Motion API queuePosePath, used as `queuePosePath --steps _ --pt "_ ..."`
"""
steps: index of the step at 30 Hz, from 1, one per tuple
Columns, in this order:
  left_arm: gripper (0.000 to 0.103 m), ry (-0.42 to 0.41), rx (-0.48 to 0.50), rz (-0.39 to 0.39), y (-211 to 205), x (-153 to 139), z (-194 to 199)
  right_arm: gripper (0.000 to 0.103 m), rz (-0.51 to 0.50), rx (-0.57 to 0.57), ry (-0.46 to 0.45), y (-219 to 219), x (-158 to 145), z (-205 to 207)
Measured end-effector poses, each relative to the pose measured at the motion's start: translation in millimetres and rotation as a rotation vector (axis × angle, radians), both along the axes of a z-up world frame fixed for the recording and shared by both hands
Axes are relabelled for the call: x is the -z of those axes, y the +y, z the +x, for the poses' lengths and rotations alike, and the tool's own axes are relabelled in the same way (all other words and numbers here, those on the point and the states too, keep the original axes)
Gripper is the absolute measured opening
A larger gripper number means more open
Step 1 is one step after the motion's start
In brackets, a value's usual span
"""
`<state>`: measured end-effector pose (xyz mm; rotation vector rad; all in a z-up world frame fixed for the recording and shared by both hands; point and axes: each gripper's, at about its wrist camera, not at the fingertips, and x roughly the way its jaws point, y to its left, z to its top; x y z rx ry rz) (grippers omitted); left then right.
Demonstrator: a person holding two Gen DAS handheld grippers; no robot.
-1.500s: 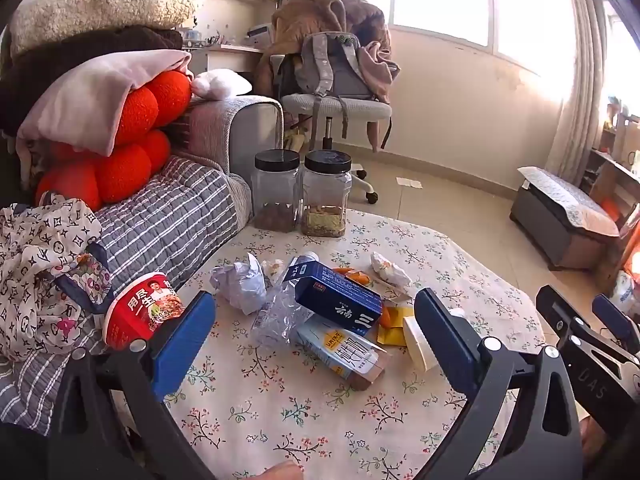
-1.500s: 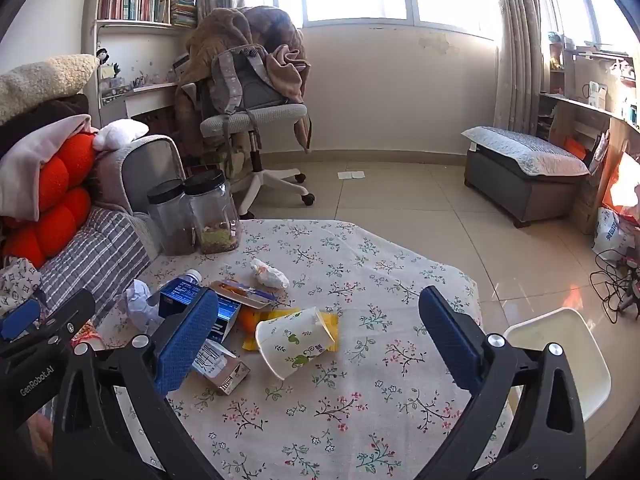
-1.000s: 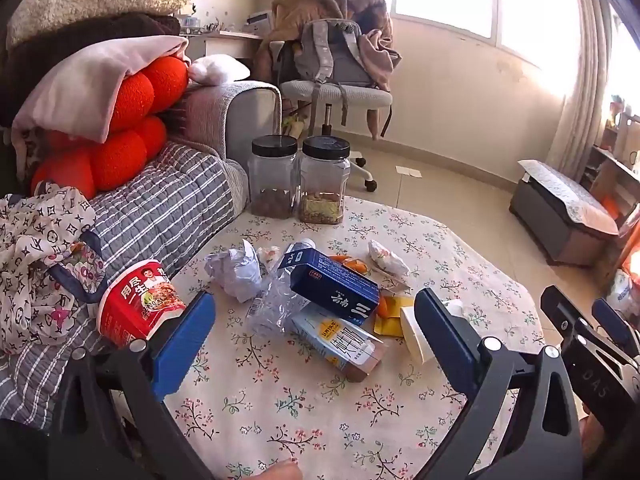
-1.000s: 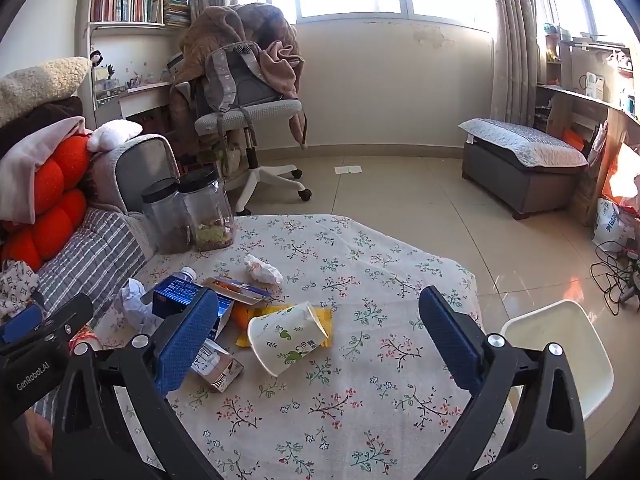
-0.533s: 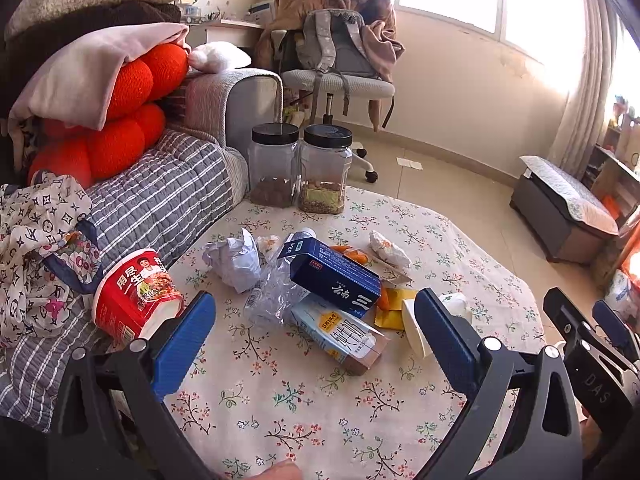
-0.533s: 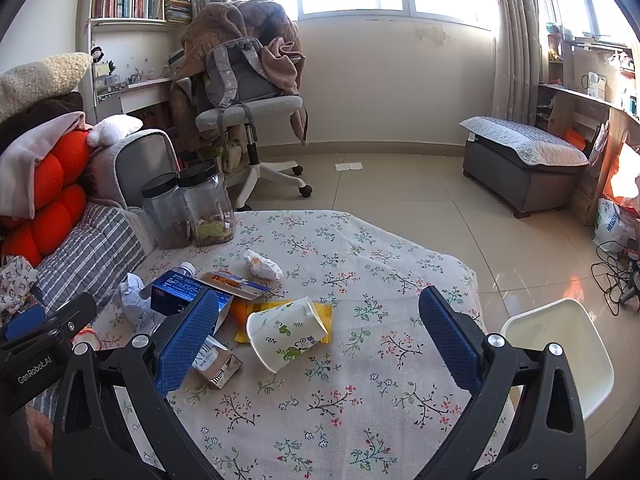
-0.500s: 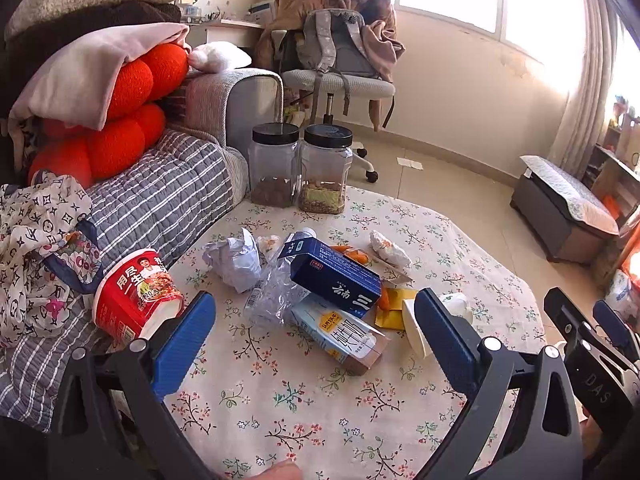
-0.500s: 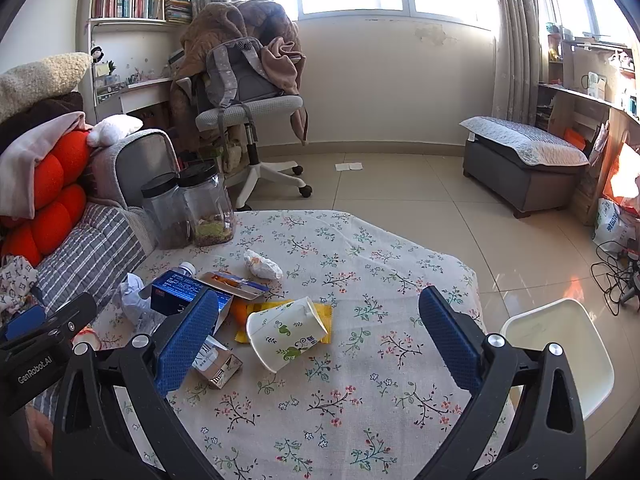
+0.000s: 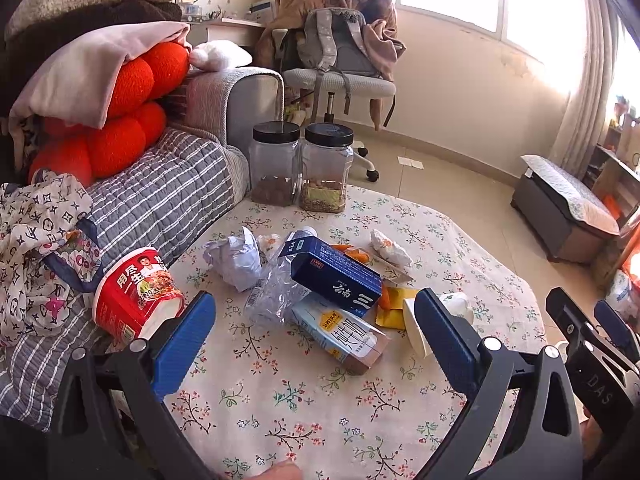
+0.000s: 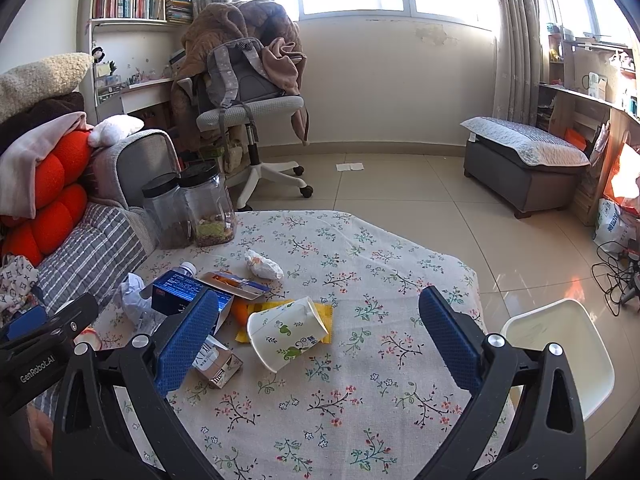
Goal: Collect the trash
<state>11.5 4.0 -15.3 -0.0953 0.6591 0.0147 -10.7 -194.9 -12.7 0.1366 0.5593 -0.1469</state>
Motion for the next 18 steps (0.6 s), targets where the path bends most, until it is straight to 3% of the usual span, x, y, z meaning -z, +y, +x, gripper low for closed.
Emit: queuePosePath --steps 18 --pt "0.097 0.006 -0.007 0.001 2.1 2.8 0.3 0.096 0.0 0.001 0.0 0.3 0.5 -0.1"
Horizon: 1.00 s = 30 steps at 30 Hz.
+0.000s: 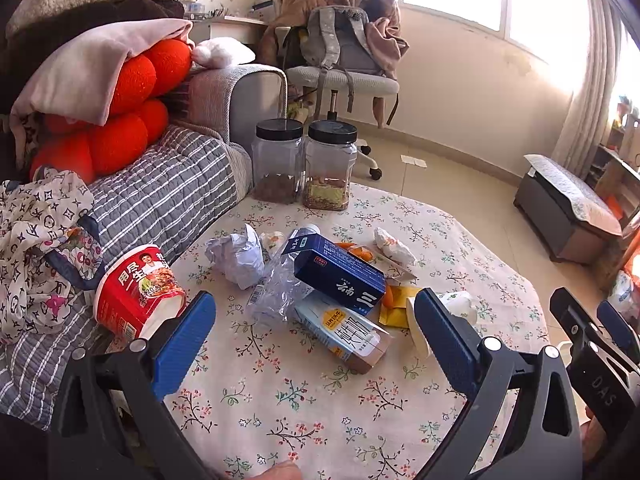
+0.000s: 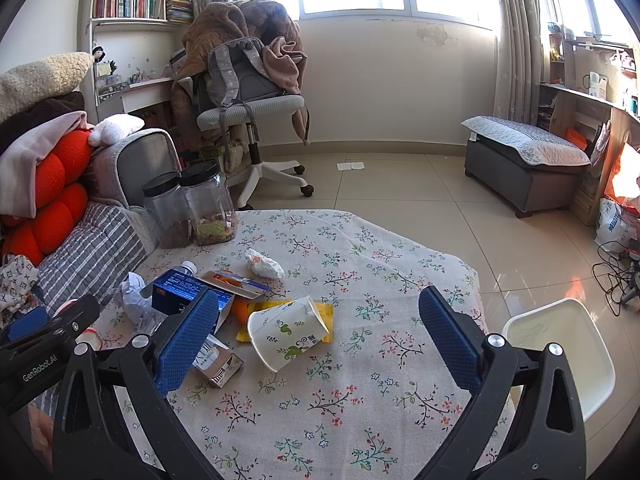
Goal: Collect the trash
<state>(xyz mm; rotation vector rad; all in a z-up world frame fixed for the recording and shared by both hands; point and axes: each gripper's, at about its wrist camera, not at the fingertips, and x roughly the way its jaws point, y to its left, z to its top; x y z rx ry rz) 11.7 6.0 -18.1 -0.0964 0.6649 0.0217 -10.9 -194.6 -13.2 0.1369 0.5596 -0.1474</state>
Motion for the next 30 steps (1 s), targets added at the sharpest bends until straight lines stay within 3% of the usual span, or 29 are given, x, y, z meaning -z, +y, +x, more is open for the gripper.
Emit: queuePosePath --steps 30 --pt "0.097 0.036 -0.02 0.008 1.2 6.8 4.2 0.096 0.004 -0.004 0.016 4.0 4.8 0.5"
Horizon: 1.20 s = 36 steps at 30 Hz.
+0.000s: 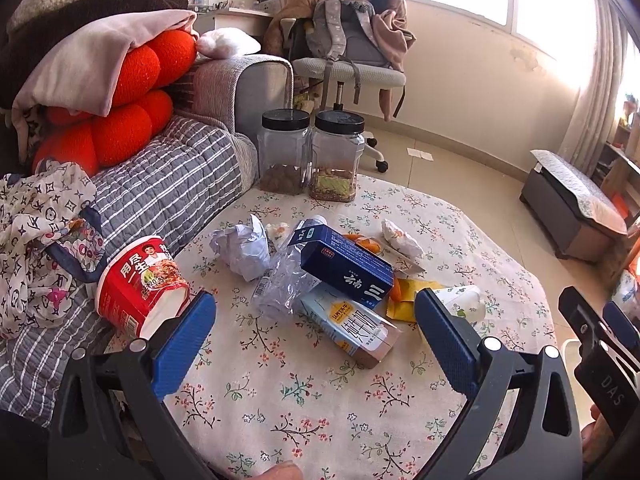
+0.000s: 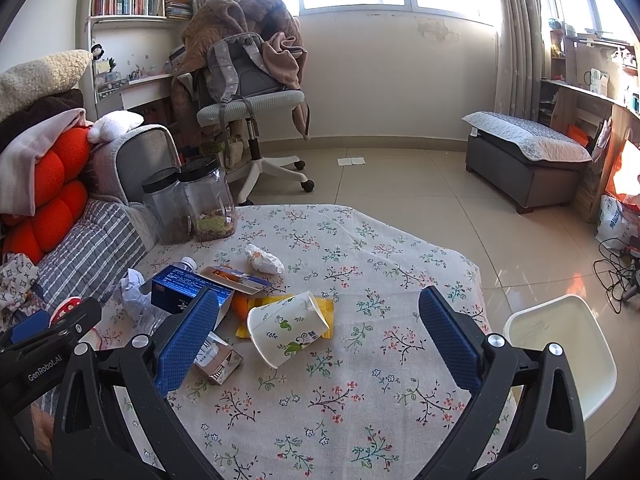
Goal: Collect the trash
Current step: 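Reach the left gripper to the red noodle cup and grasp it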
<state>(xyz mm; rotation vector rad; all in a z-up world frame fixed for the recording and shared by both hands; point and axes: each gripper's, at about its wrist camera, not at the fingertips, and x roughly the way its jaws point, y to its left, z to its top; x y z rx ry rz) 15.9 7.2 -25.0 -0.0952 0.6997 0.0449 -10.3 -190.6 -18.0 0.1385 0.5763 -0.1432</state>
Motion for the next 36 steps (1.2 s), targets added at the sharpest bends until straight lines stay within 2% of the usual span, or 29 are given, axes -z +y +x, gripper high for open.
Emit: queuePosePath --steps 7,11,15,22,26,28,30,34,36 --pt "0.097 0.016 -0.015 0.0 1 3 2 0.096 0.009 -0.002 0.031 -3 4 5" --pt "0.097 0.049 -0.068 -0.008 10 9 7 0.096 0.022 -0.006 0.075 -4 10 9" --pt "0.097 0.107 -0.2 -0.026 33 18 14 0.096 0.059 -0.017 0.116 -9 16 14" --pt "0.097 0.125 -0.507 -0.095 99 17 25 0.096 0.126 -0.03 0.154 -16 21 20" --pt "0.097 0.189 -0.657 -0.209 146 33 30 0.096 0.15 -0.033 0.166 -20 23 23" --pt "0.097 0.246 -0.704 -0.282 167 48 33 0.096 0.156 -0.032 0.174 -21 25 24" --pt "0.097 0.29 -0.747 -0.319 184 62 37 0.096 0.163 -0.031 0.184 -22 27 26" --pt "0.097 0.307 -0.81 -0.316 207 82 43 0.096 0.166 -0.026 0.204 -24 32 29" --pt "0.097 0.308 -0.815 -0.339 218 92 46 0.096 0.163 -0.025 0.214 -24 36 31"
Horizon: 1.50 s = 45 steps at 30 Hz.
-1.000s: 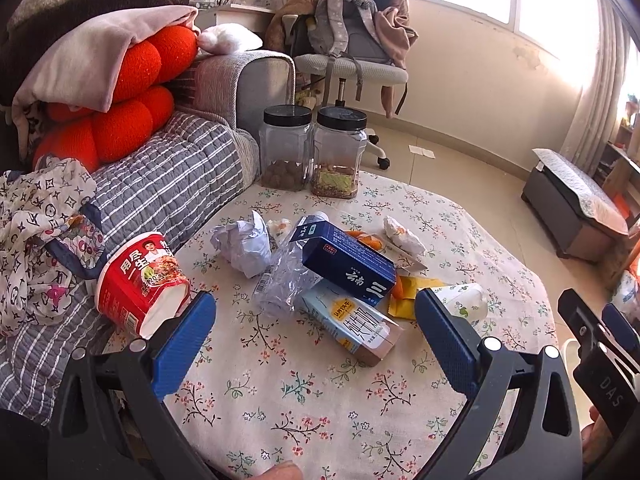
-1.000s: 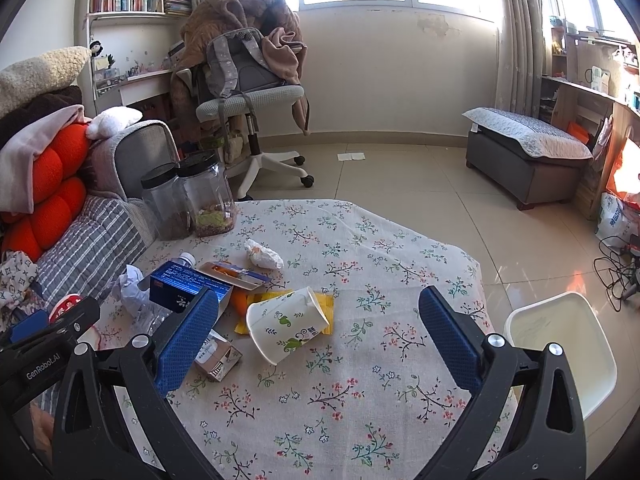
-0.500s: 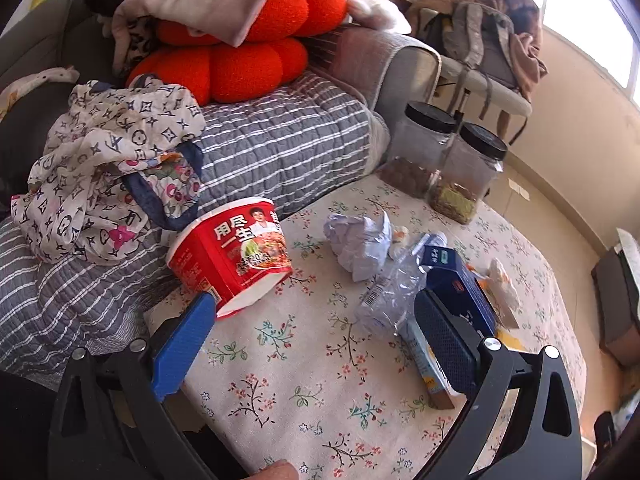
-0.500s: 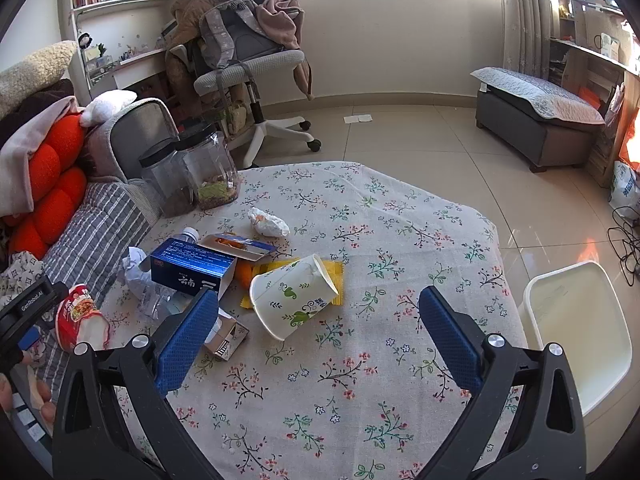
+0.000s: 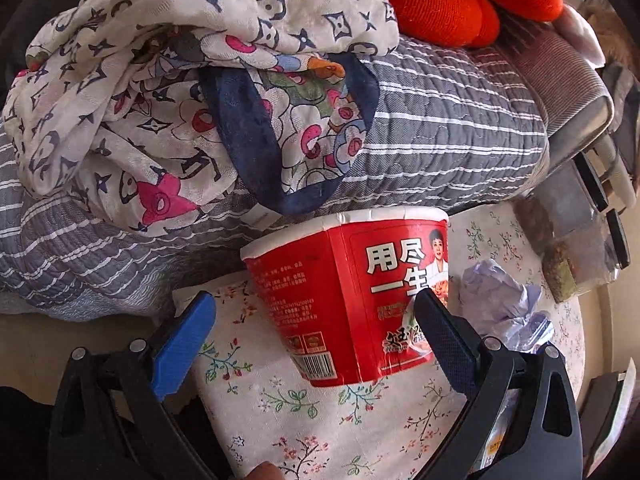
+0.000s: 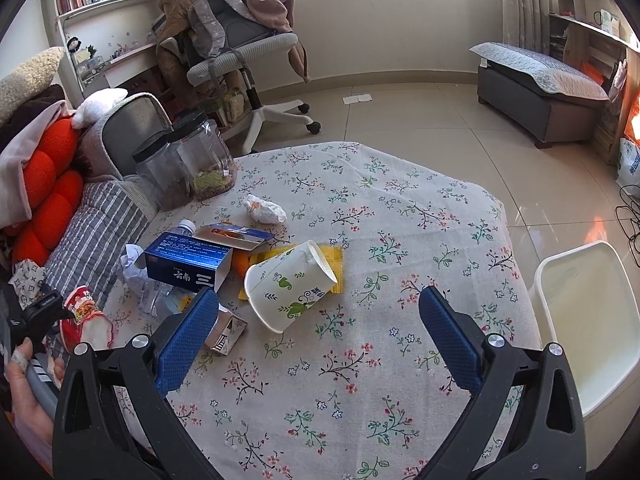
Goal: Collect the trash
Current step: 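Reach the left gripper to the red noodle cup and grasp it, then grasp the blue printed box with the right gripper while the left gripper holds the red cup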
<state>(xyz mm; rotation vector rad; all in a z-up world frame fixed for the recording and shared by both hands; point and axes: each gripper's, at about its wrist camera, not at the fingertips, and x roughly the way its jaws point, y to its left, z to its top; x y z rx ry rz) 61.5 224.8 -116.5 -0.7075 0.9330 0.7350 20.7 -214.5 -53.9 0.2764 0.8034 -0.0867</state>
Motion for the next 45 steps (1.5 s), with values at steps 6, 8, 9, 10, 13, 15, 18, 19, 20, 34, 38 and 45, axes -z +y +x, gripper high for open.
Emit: queuePosePath --steps 6,8,9,10,13,15,18,19,20,34,38,45 --pt "0.097 -0.065 0.038 -0.073 15 15 11 0.096 -0.016 -0.013 0.04 6 12 8" --pt "0.097 -0.081 0.055 -0.121 16 20 16 0.096 -0.022 -0.022 0.053 10 16 10" --pt "0.097 -0.09 0.062 -0.15 15 23 19 0.096 -0.026 -0.027 0.058 11 18 11" --pt "0.097 -0.097 0.068 -0.179 16 26 21 0.096 -0.029 -0.032 0.063 13 19 12" --pt "0.094 -0.111 0.091 -0.225 15 32 25 0.096 -0.038 -0.041 0.075 17 24 15" --pt "0.085 -0.118 0.131 -0.217 7 31 29 0.096 -0.042 -0.045 0.084 18 27 17" --pt "0.083 -0.119 0.202 -0.188 -8 24 35 0.096 -0.046 -0.049 0.093 20 29 19" --pt "0.083 -0.123 0.228 -0.194 -13 23 38 0.096 -0.048 -0.052 0.095 21 30 19" --pt "0.067 -0.128 0.253 -0.198 -18 21 40 0.096 -0.051 -0.055 0.096 22 30 20" --pt "0.067 -0.368 0.735 0.092 -106 -125 28 0.096 -0.291 -0.529 -0.014 99 11 63" --pt "0.067 -0.432 0.727 0.11 -98 -138 25 0.096 -0.404 -0.669 0.035 139 21 93" --pt "0.067 -0.411 0.672 0.011 -71 -125 33 0.092 -0.52 -0.759 0.06 194 46 120"
